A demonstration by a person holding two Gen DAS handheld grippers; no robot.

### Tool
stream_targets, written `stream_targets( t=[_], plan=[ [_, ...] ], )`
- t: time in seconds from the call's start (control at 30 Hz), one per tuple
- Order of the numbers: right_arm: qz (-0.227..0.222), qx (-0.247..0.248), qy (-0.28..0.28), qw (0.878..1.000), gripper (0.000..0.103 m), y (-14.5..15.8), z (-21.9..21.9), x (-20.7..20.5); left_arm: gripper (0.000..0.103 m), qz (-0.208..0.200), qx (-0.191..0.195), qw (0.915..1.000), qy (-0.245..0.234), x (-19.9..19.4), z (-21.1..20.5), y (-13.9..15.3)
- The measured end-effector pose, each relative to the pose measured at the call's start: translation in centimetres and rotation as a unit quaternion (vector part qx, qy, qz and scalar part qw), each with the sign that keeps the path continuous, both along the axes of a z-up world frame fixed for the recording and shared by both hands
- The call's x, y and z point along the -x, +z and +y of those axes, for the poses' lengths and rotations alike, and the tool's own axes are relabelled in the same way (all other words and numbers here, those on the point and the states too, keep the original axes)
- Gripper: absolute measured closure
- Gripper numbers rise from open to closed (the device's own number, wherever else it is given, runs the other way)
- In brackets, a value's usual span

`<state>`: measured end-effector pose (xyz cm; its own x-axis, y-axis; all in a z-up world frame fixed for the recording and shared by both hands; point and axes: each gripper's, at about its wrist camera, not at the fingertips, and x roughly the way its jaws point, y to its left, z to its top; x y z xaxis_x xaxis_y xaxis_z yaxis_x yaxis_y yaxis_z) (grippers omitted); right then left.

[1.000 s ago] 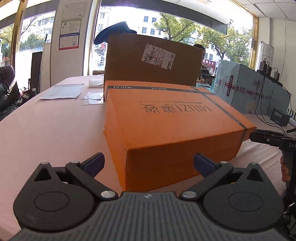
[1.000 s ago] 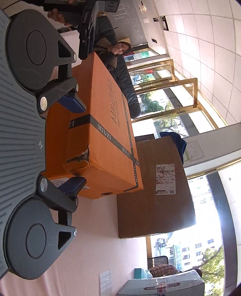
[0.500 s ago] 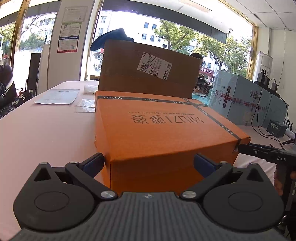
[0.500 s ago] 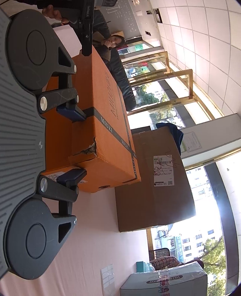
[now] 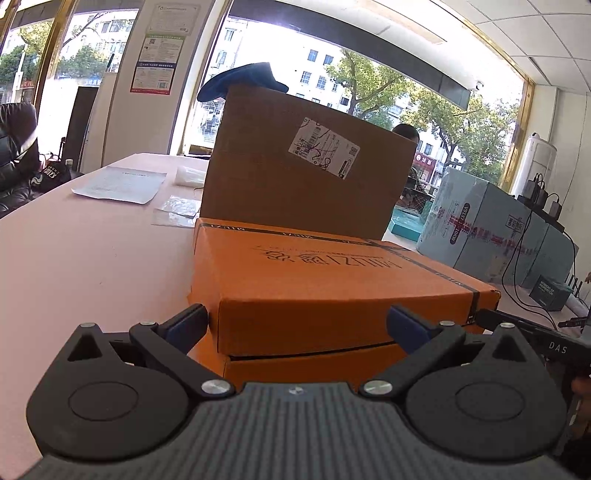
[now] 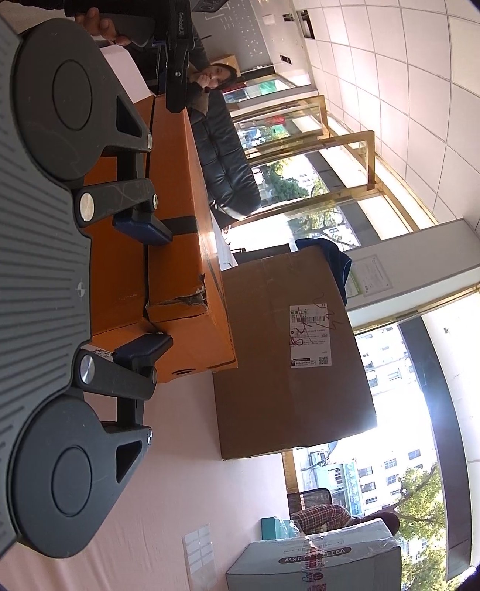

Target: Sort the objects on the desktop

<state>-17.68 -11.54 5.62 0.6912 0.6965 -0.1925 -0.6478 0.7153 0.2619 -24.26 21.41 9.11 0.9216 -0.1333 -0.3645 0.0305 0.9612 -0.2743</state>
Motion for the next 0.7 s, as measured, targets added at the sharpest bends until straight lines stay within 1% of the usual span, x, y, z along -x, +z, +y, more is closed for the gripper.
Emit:
stream_targets(
  t=[0.1, 0.37, 0.5, 0.7],
  plan=[
    [0.000, -0.002, -0.001, 1.000, 0.052, -0.1, -0.1, 0.3, 0.000, 0.000, -0.002, 1.0000, -0.002, 0.2, -0.1, -0.1],
    [-0.015, 0.012, -0.007, 1.000, 0.052, 0.1, 0.2, 1.1, 0.000, -0.004, -0.034, 0.9994, -0.002, 1.0, -1.5, -0.2],
    [-0.014, 0.014, -0.006, 1.000, 0.052, -0.2, 0.2, 1.2, 0.000, -0.001, -0.043, 0.9991, -0.005, 1.3, -1.4, -0.6],
    [-0.002, 0.013, -0.006, 1.000, 0.052, -1.0, 0.1, 1.0, 0.000, 0.008, -0.031, 0.9995, -0.006, 1.6, -0.8, -1.4]
  ],
)
